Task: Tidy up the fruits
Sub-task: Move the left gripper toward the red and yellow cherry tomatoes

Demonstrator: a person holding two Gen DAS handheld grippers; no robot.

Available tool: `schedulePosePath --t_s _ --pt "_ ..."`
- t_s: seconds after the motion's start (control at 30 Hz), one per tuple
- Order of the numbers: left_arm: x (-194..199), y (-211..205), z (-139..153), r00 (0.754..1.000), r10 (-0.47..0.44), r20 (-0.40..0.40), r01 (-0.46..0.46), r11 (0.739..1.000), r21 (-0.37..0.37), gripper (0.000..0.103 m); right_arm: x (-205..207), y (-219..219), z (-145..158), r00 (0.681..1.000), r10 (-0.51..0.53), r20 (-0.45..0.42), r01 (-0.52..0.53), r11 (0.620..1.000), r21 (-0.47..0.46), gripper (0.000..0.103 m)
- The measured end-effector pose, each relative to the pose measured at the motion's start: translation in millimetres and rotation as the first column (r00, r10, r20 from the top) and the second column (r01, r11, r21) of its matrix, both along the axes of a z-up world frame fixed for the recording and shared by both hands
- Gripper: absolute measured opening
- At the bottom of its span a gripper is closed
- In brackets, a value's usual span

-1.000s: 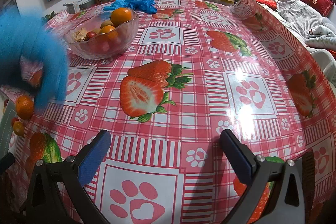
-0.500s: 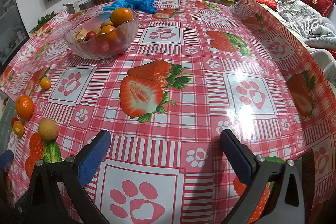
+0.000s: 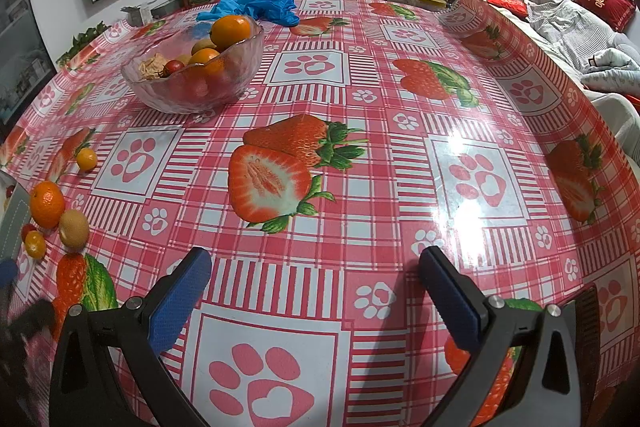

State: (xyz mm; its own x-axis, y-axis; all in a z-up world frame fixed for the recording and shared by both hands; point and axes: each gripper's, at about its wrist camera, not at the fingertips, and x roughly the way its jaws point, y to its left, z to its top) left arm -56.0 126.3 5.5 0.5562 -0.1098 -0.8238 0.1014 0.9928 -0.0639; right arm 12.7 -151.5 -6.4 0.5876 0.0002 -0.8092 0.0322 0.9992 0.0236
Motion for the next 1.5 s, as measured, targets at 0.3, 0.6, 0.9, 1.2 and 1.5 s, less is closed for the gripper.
schedulePosePath --t_s 0.3,0.6,0.9,1.2,1.5 --pt "14 4 5 0.999 0.048 -0.018 -0.048 0.998 -0.039 0.092 0 0 0 1.000 0.000 0.000 0.000 1.000 0.000 0.103" --pt "-19 3 19 0.999 0.000 0.044 0.002 0.999 -0.036 0.092 0 0 0 1.000 0.000 0.000 0.000 1.000 -0.001 0.103" --pt "9 3 4 0.999 0.044 0.009 -0.044 0.999 -0.026 0.091 -1 0 0 1.000 0.003 -0.001 -0.003 1.000 -0.001 0.103" --pt "33 -1 0 0.998 0.059 0.020 -0.060 0.996 0.066 0.058 -1 0 0 1.000 0.003 -0.001 -0.003 1.000 -0.001 0.103" --pt "4 -17 3 0.998 -0.034 0.045 0.031 0.997 0.064 0.035 -1 0 0 1.000 0.003 -0.001 -0.003 1.000 -0.001 0.103"
